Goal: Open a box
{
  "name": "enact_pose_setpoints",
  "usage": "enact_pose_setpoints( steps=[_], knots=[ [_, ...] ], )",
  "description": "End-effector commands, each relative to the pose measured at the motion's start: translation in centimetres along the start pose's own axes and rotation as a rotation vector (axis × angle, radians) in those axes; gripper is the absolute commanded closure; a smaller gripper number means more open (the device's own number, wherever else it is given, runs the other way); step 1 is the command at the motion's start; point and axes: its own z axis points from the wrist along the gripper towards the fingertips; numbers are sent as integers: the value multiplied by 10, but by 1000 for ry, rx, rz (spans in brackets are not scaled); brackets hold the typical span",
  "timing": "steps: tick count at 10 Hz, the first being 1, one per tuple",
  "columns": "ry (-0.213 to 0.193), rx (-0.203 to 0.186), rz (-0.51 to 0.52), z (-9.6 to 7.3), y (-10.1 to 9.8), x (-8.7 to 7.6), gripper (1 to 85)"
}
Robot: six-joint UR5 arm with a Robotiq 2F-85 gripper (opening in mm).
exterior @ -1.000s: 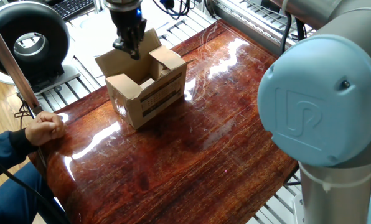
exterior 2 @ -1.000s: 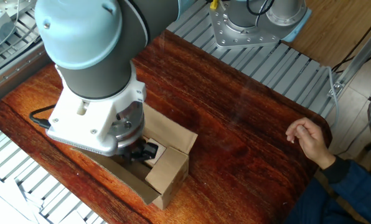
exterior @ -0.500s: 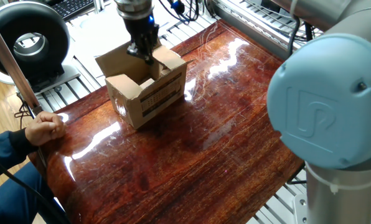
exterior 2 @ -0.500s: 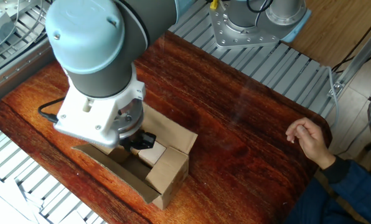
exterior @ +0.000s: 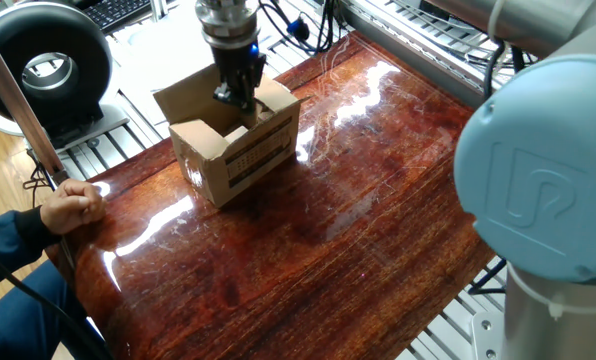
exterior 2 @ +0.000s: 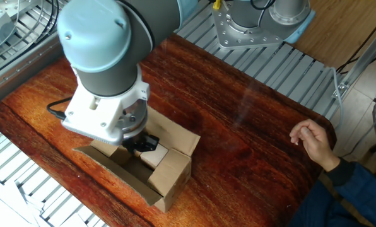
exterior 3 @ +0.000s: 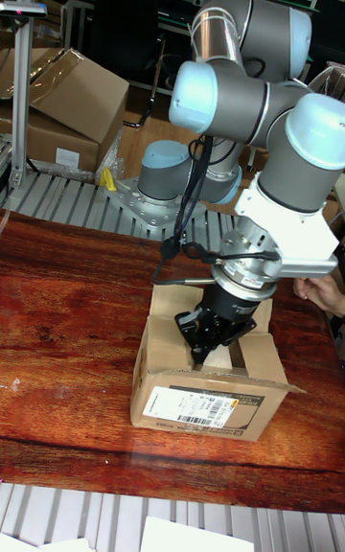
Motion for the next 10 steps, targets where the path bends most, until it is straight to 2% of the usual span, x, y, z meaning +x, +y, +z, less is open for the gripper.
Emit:
enact_pose_setpoints(
  steps=[1, 4, 5, 6, 8, 10],
  knots=[
    [-33, 23, -25, 4, -12, -1, 847],
    [-16, 79, -90, -7, -39, 4, 847],
    [-8, 112, -107, -10, -47, 5, 847],
    [2, 115, -109, -13, -47, 5, 847],
    [67, 117, -129, -32, -45, 14, 847],
    [125, 142, -180, -50, -53, 25, 847]
  ],
)
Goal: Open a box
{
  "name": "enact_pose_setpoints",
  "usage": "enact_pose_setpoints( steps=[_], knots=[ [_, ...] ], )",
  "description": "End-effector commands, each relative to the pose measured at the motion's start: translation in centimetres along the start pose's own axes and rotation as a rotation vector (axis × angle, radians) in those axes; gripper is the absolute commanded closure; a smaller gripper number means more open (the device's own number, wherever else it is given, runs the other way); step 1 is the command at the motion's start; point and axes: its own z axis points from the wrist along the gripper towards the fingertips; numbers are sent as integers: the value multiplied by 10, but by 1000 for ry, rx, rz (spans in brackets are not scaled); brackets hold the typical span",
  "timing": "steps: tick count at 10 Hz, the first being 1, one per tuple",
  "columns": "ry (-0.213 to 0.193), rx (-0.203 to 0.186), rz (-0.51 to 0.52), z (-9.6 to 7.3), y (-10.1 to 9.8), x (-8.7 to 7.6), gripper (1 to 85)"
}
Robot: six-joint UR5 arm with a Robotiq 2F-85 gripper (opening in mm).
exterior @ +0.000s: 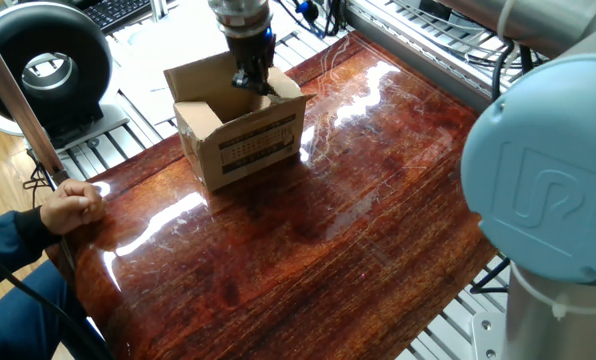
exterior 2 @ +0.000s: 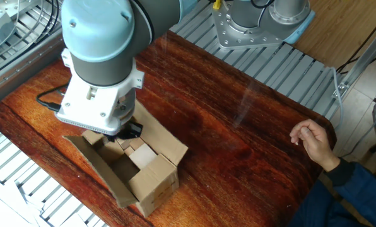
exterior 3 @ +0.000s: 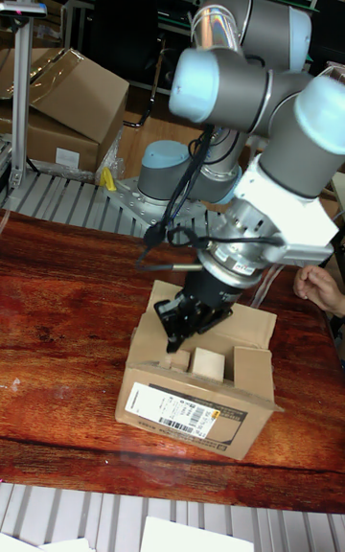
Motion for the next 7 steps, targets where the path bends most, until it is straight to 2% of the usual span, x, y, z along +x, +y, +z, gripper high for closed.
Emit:
enact_pose_setpoints(
  steps=[1, 3, 5, 7],
  knots=[
    [72, 23, -88, -20, -14, 20, 847],
    [76, 48, -151, -19, -27, 31, 847],
    [42, 92, -210, -11, -42, 33, 847],
    [-2, 105, -224, -2, -47, 32, 847]
  ],
)
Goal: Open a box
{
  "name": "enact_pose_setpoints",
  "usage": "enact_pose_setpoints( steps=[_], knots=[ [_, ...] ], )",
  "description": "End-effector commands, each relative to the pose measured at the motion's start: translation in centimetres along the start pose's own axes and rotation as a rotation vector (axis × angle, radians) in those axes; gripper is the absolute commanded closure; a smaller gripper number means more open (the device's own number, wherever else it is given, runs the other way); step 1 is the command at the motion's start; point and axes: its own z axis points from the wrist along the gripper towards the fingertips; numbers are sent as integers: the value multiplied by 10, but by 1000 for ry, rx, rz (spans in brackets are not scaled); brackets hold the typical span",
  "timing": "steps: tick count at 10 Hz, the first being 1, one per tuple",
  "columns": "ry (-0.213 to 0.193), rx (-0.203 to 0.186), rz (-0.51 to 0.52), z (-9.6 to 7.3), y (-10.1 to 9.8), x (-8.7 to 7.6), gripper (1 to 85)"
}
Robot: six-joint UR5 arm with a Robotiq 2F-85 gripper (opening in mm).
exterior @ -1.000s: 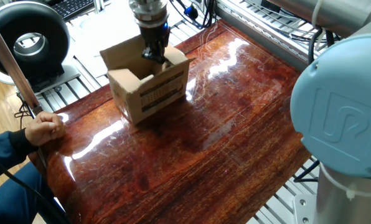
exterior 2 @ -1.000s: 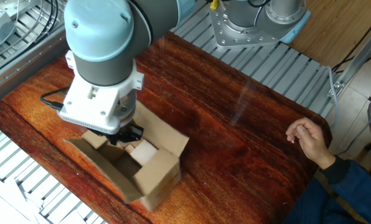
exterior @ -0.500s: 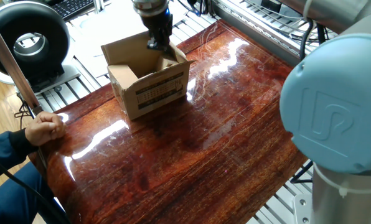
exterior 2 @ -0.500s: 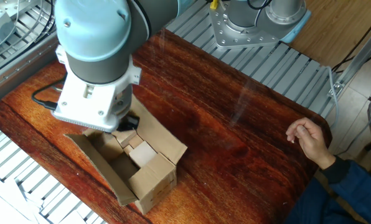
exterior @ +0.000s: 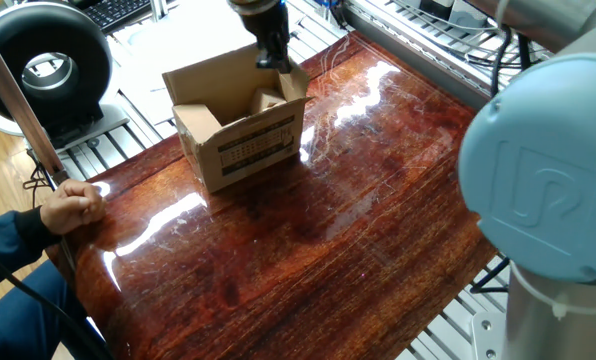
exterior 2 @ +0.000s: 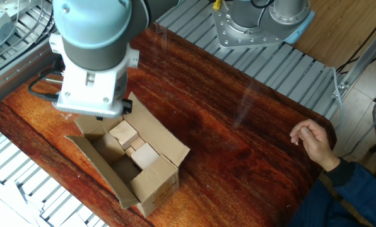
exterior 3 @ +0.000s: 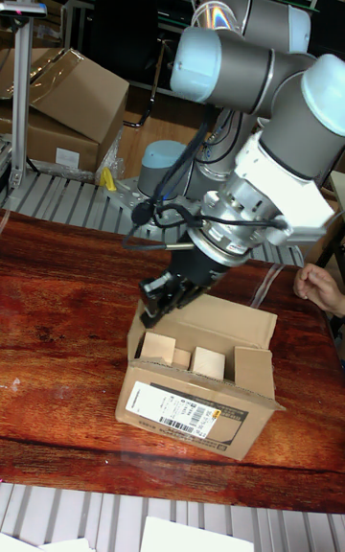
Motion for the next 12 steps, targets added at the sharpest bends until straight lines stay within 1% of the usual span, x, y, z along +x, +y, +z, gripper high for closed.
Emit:
enact_pose_setpoints(
  steps=[1, 2, 3, 4, 5, 6, 8, 9, 10, 11, 12],
  knots=[
    [-68, 25, -39, 15, -6, 0, 847],
    [-87, 21, -38, 20, -3, -3, 847],
    [-110, 3, -22, 25, 3, -7, 847],
    [-139, 3, -14, 29, 5, -12, 847],
    [-164, 15, -12, 35, 4, -16, 847],
    [-173, 23, -18, 37, 3, -17, 847],
    [-172, 29, -26, 37, 1, -16, 847],
    [-170, 17, -26, 36, 3, -15, 847],
    [-156, -11, -20, 30, 8, -13, 847],
    [-128, -42, -15, 19, 13, -9, 847],
    [-95, -95, 15, 5, 23, -8, 847]
  ],
)
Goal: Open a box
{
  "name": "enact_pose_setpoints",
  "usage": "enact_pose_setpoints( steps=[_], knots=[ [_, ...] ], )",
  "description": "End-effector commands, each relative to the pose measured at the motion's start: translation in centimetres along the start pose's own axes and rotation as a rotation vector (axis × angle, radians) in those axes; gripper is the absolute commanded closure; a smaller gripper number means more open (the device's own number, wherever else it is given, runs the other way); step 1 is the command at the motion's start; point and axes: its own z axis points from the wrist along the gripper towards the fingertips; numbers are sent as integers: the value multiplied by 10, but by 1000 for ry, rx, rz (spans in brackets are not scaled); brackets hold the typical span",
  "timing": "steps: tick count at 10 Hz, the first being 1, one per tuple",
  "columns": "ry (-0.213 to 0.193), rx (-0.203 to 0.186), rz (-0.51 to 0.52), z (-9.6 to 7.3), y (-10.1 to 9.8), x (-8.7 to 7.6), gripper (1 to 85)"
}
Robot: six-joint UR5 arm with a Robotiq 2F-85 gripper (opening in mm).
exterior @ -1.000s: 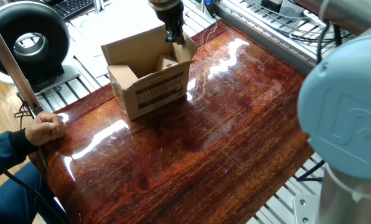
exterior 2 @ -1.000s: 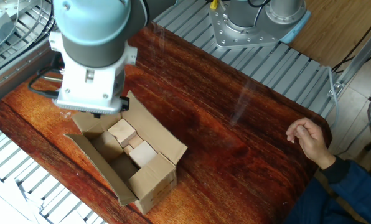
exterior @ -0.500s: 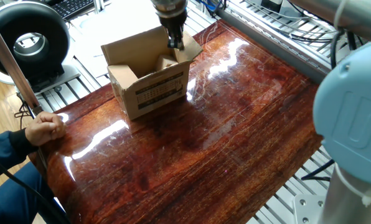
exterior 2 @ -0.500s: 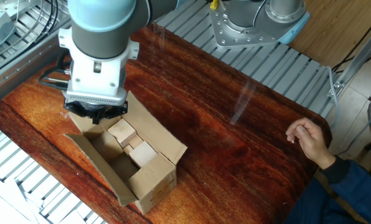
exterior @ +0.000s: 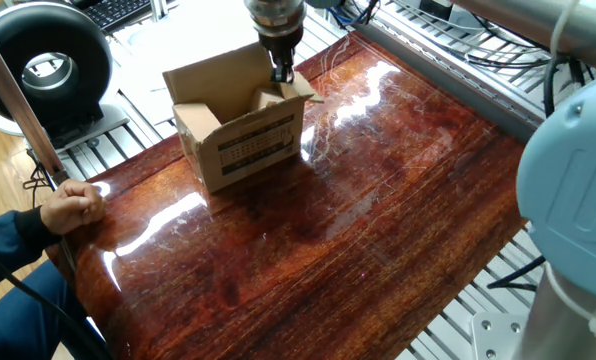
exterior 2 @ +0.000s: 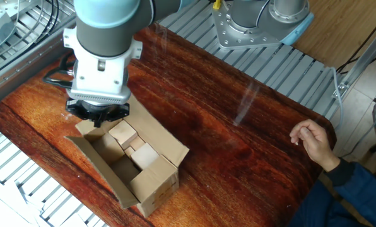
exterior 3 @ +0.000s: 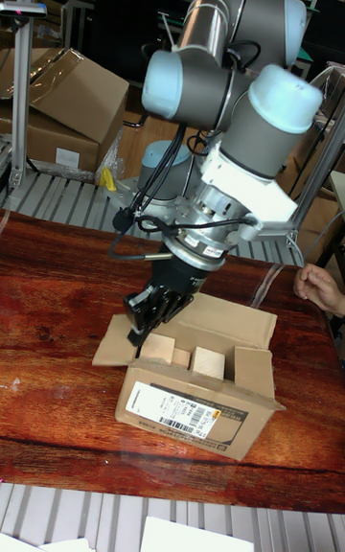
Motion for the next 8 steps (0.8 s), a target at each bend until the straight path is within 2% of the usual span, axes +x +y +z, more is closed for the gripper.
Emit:
enact_pose_setpoints(
  steps=[1, 2, 3, 4, 5, 8],
  knots=[
    [57, -143, 86, -34, 31, -6, 847],
    [66, -174, 115, -41, 41, -15, 847],
    [65, -178, 127, -42, 44, -24, 847],
    [49, -221, 171, -40, 59, -37, 847],
    [35, -242, 196, -35, 69, -50, 847],
    [34, -267, 240, -27, 86, -66, 847]
  ],
)
